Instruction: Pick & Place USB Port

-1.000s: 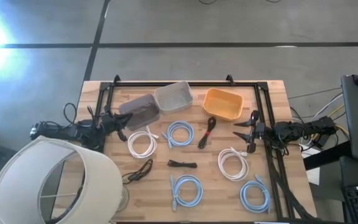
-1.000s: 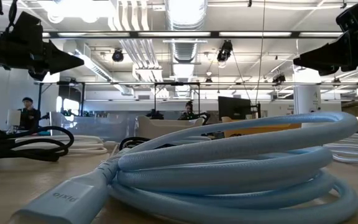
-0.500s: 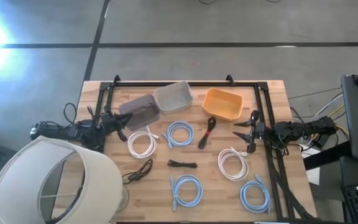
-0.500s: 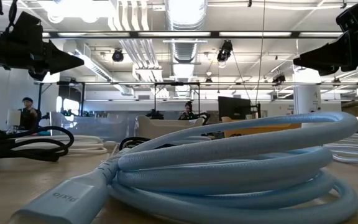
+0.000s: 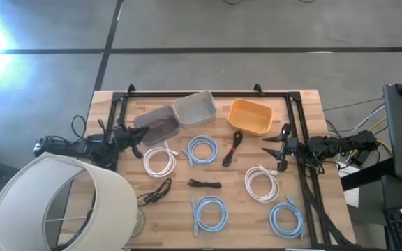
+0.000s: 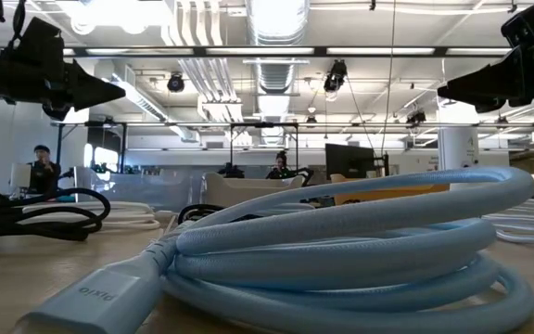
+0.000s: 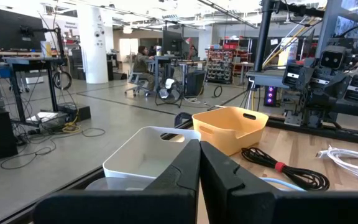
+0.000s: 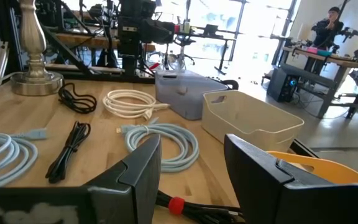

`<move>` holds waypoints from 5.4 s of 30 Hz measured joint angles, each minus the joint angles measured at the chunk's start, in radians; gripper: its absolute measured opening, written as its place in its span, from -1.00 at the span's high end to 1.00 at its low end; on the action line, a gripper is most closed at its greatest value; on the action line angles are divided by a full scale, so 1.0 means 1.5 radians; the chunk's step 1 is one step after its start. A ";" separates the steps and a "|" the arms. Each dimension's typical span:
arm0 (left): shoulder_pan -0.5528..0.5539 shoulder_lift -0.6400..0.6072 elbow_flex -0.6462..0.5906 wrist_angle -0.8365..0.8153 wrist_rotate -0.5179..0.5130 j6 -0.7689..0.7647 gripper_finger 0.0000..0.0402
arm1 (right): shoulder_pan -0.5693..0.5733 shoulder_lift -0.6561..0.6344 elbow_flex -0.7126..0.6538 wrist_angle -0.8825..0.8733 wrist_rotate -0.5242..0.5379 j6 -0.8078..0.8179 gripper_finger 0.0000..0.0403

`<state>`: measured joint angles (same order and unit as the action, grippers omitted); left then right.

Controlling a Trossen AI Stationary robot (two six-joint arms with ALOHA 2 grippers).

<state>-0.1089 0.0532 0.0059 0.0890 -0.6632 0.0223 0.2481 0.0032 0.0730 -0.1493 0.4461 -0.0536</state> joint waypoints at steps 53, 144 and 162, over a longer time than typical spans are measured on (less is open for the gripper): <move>0.000 0.099 0.069 0.006 0.080 -0.066 0.09 | 0.000 0.128 0.007 0.283 0.066 -0.017 -0.15; 0.071 0.986 0.515 -0.396 0.388 0.037 -0.06 | -0.048 0.675 0.308 0.155 0.064 0.098 -0.21; 0.069 0.942 0.520 -0.386 0.347 -0.014 0.73 | -0.048 0.675 0.308 0.155 0.064 0.099 -0.17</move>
<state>-0.0059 1.4655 0.7855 -0.4900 -0.1421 0.0019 0.1761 1.0157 0.5346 0.0834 0.5426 0.0952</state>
